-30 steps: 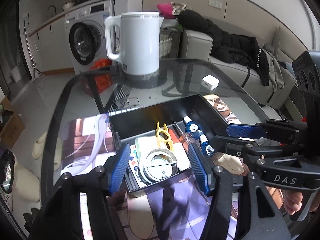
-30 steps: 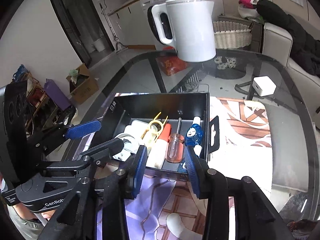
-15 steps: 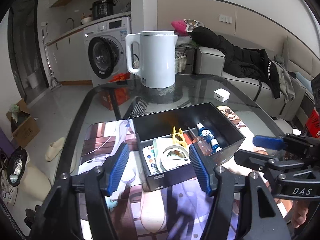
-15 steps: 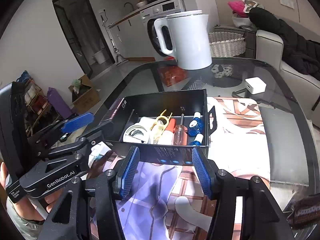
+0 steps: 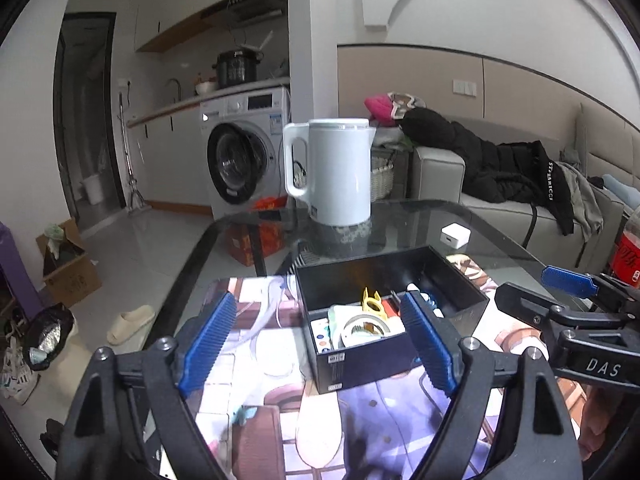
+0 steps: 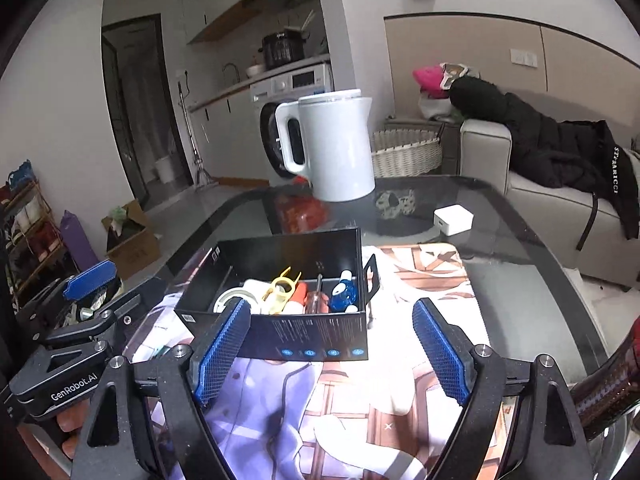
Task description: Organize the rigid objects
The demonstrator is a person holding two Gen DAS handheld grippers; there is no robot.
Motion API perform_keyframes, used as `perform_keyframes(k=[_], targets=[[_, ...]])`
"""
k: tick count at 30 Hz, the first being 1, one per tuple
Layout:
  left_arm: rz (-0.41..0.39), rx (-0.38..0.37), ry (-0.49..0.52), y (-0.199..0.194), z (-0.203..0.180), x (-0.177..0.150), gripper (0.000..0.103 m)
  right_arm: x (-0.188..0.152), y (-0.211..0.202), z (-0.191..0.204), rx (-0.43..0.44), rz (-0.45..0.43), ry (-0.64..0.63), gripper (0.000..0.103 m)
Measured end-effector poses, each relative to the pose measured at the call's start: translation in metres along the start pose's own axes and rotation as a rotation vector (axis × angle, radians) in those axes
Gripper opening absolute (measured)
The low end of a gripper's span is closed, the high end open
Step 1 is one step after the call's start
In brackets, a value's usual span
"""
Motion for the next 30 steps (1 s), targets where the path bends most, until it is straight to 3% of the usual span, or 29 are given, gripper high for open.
perform_keyframes(k=[5,15,30], targets=[[-0.052,-0.003,-0.011,-0.006,0.001,0.010,0.085,0.014,-0.008,0.001,0.009,-0.060,-0.008,0.087],[-0.059,0.007,-0.004,-0.009,0.001,0.014,0.085,0.033,-0.024,0.007,0.022,-0.157,-0.055,0.087],[-0.061,0.012,-0.015,-0.010,0.003,0.015,0.085,0.035,-0.027,0.008,0.025,-0.171,-0.065,0.087]])
Point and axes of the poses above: each gripper's, at about its wrist camera, not at the fingertips, and y roughly the way its jaws point, z to its left, x to its top, the point moved 10 cm from there along y, roughly the way its jaws point, and after that the axes turned 13 degrees about -z, right-handed, at the moved point
